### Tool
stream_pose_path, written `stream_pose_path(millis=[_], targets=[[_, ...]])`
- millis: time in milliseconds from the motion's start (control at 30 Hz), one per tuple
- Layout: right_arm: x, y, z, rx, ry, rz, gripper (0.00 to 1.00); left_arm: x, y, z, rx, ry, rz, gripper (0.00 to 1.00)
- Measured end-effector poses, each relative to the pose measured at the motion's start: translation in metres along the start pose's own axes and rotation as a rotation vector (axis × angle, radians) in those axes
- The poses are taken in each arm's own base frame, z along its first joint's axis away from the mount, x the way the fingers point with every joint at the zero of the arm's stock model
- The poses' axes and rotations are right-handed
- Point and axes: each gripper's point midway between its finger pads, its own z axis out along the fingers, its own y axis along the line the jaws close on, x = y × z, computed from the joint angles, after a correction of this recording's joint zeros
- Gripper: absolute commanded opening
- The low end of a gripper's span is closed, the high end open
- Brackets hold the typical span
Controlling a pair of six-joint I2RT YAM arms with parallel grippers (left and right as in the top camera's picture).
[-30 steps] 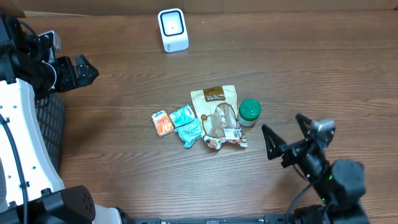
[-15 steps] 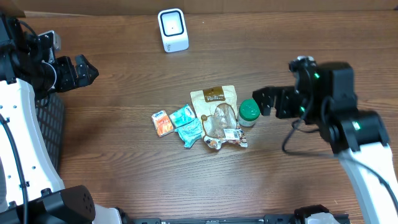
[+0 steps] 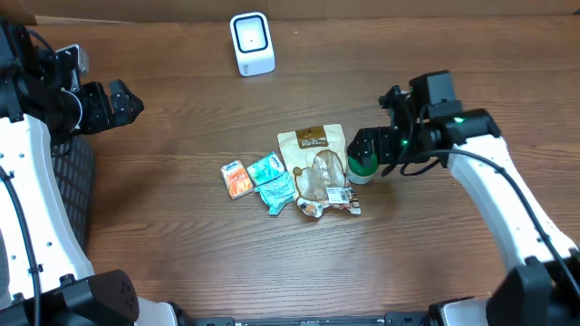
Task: Scan the item barcode
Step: 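Move the right gripper over to the green-lidded jar, then lower the right gripper around the jar and close on it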
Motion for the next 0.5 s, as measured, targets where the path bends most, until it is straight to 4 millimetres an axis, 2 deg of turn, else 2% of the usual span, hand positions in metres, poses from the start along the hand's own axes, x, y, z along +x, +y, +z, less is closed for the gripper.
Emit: stream_pose_path(millis=[333,500], targets=[[0.012,0.002,0.041,0.193,0.096,-0.170,1.00,0.000,0.000,0.000,0.000,0.000,0.000,1.00],[0.006,-0.009,0.046,0.287,0.093,-0.196,1.00,0.000,0.000,0.000,0.000,0.000,0.000,1.00]])
